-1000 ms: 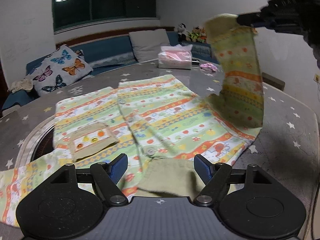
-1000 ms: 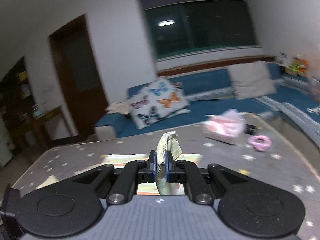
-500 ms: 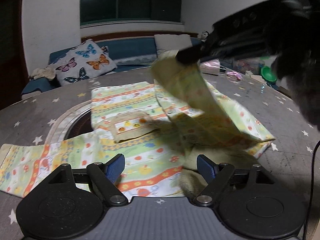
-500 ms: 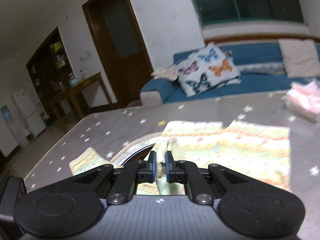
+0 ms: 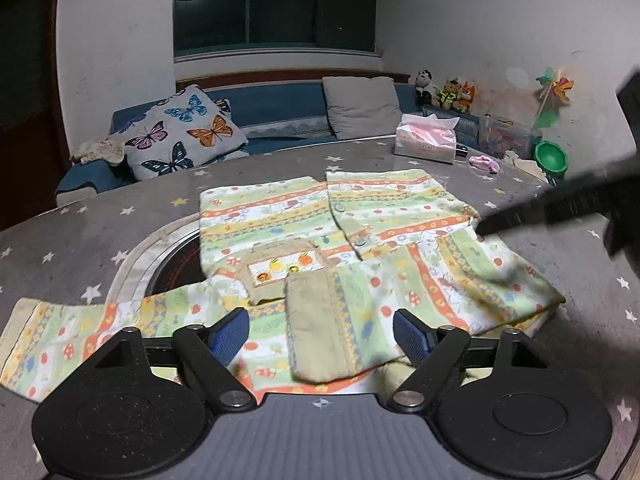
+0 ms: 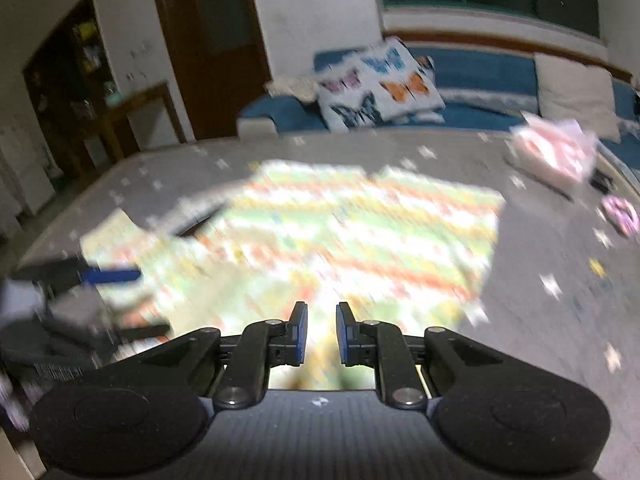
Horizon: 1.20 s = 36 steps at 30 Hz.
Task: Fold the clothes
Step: 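Lay the sleeve across the shirt front and open the right gripper, then grasp the other sleeve with the left gripper and fold it across the front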
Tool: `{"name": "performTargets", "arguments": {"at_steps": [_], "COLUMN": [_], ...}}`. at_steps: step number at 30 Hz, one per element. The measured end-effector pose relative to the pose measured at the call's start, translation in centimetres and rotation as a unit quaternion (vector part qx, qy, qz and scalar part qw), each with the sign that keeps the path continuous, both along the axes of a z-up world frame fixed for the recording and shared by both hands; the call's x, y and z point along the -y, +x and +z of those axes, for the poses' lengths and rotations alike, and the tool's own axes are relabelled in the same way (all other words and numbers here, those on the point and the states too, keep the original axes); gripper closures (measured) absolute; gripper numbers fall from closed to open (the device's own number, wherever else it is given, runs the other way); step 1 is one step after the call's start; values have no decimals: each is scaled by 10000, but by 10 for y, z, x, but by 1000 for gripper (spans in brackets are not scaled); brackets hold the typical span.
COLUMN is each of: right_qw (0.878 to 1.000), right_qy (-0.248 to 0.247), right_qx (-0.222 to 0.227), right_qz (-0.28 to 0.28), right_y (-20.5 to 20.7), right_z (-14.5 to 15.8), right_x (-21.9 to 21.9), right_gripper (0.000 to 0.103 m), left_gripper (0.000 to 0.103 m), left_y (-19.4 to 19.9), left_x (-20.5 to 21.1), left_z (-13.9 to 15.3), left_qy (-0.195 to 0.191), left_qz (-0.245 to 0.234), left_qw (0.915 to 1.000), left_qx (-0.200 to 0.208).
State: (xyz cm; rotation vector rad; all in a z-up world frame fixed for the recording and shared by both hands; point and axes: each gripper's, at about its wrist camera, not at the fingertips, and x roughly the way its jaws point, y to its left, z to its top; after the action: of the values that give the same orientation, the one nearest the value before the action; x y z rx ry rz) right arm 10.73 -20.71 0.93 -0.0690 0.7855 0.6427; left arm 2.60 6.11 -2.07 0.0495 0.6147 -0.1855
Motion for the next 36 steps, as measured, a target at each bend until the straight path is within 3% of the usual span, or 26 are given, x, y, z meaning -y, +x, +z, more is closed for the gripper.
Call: {"name": "performTargets", "arguments": {"at_steps": [6, 9, 15, 21, 29, 36], "right_qw": [9980, 9974, 9986, 9986, 9985, 9985], "right_qy": [-179, -239, -102, -358, -465, -443], "right_qx": [-362, -356, -78, -128, 21, 172], "right_qz": [-481, -576, -506, -365, -275, 281], "right_y": [6, 9, 24, 46, 38, 19], "right_z": [-29, -30, -15, -33, -28, -27], "right_x": [37, 47, 39, 19, 14, -25], "right_gripper": [88, 88, 88, 88, 86, 76], "left_gripper": [51, 64, 74, 84, 85, 79], "left_y": [16, 25, 44, 58, 54, 34], "left_x": [13, 17, 24, 16, 0, -30], "left_z": [-1, -3, -7, -24, -23, -14], "left_qy": [25, 38, 71, 206, 347, 73], "left_qz": [-187, -240, -302, -36, 304, 738], "left_qw": [9998, 9996, 9993, 9986, 9984, 9969], "left_qx": [-72, -119, -231, -479, -323, -277]}}
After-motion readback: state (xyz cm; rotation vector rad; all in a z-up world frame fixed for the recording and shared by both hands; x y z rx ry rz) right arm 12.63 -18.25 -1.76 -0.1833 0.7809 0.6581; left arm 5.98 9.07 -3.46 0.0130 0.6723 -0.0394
